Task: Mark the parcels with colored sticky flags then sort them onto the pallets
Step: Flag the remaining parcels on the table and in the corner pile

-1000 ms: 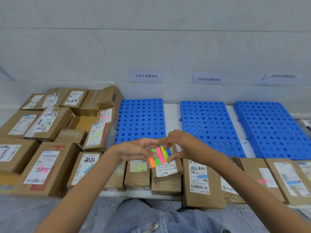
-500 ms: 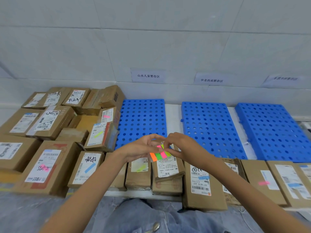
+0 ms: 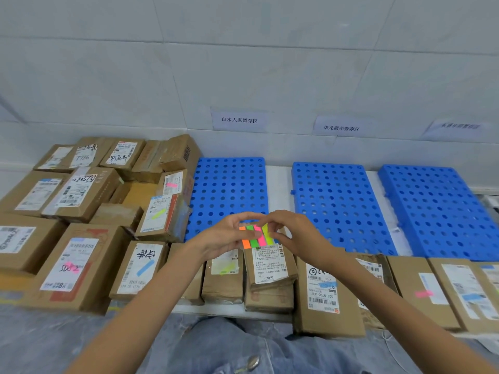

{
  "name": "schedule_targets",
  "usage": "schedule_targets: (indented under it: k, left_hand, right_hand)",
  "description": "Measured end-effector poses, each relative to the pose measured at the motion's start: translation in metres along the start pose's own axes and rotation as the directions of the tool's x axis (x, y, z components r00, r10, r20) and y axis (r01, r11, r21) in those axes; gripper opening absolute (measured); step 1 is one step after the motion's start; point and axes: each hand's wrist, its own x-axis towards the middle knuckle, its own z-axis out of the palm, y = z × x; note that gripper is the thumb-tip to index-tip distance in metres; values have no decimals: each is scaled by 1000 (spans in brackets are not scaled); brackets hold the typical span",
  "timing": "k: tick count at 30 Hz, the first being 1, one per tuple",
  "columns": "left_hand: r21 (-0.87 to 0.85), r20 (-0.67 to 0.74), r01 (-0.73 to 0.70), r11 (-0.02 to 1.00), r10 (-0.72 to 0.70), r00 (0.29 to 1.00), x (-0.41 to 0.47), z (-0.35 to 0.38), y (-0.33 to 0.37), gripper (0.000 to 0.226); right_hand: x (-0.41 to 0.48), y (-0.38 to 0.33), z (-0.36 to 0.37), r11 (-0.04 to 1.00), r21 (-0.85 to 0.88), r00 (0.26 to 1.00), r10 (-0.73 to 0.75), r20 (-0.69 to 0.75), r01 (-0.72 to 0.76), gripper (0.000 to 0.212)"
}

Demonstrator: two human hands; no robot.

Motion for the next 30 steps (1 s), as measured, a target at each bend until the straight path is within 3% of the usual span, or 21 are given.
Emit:
schedule_targets:
  k: [6, 11, 22, 30]
  left_hand:
    - [51, 17, -45, 998, 45, 999, -2, 5, -1, 50]
    - [62, -125, -94, 994, 101, 987, -2, 14, -2, 51]
    - [-92, -122, -63, 994, 51, 991, -5, 15, -11, 25]
    - [-90, -170, -46, 995, 30, 985, -6, 17, -15, 30]
  right_hand:
    - [4, -3, 1, 989, 75, 992, 126, 13, -126, 30]
    - [8, -2, 2, 944, 224, 964, 259, -57, -240, 29]
    - [8, 5, -1, 843, 442, 941, 337, 8, -306, 24]
    - [10, 2, 8, 870, 380, 931, 361, -51, -316, 20]
